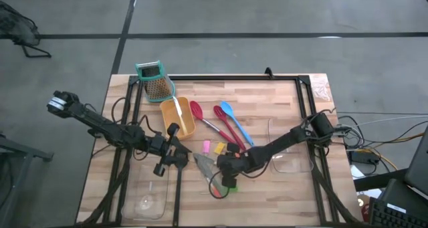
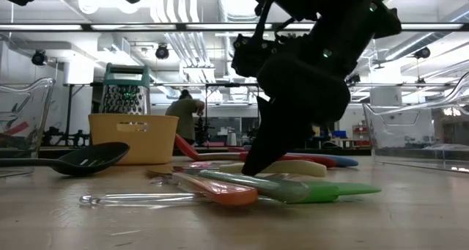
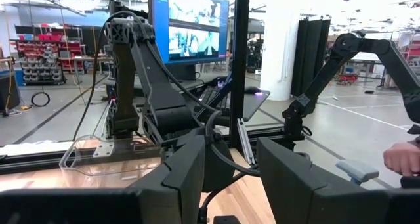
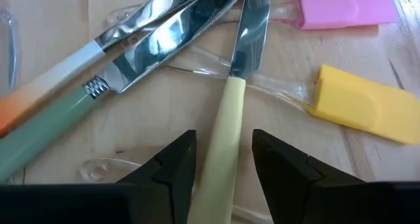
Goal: Pick & Place Kitchen Items
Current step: Put the light yellow knife into the yellow bin
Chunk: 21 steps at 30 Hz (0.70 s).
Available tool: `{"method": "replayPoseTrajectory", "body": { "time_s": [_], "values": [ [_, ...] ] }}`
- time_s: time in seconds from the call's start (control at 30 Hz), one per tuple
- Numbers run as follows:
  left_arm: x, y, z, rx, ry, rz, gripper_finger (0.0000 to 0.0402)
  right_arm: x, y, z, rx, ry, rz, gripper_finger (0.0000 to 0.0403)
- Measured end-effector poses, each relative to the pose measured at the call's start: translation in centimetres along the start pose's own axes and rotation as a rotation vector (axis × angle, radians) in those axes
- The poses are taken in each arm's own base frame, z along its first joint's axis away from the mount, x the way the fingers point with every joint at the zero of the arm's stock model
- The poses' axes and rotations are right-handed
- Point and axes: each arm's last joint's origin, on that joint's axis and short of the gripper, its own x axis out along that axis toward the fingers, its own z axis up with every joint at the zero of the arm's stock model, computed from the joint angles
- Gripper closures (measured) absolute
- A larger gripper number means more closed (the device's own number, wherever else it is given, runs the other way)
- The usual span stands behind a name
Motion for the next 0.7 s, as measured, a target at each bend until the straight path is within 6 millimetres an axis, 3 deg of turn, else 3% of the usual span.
{"method": "replayPoseTrajectory", "body": {
  "time_s": [0.23,0.5,0.7],
  "values": [
    [0.0,0.0,-0.1,-0.001,0.006,0.0,0.0254,0.2,-0.2,-0.4,0.01,0.004,-0.002,0.0283],
    [0.0,0.0,-0.1,0.003,0.013,0.0,0.0254,0.0,0.0,0.0,-0.02,0.004,0.0,0.0344],
    [0.0,0.0,-0.1,0.003,0.013,0.0,0.0254,-0.4,0.0,0.7,-0.033,-0.01,-0.046,0.0343]
  ]
}}
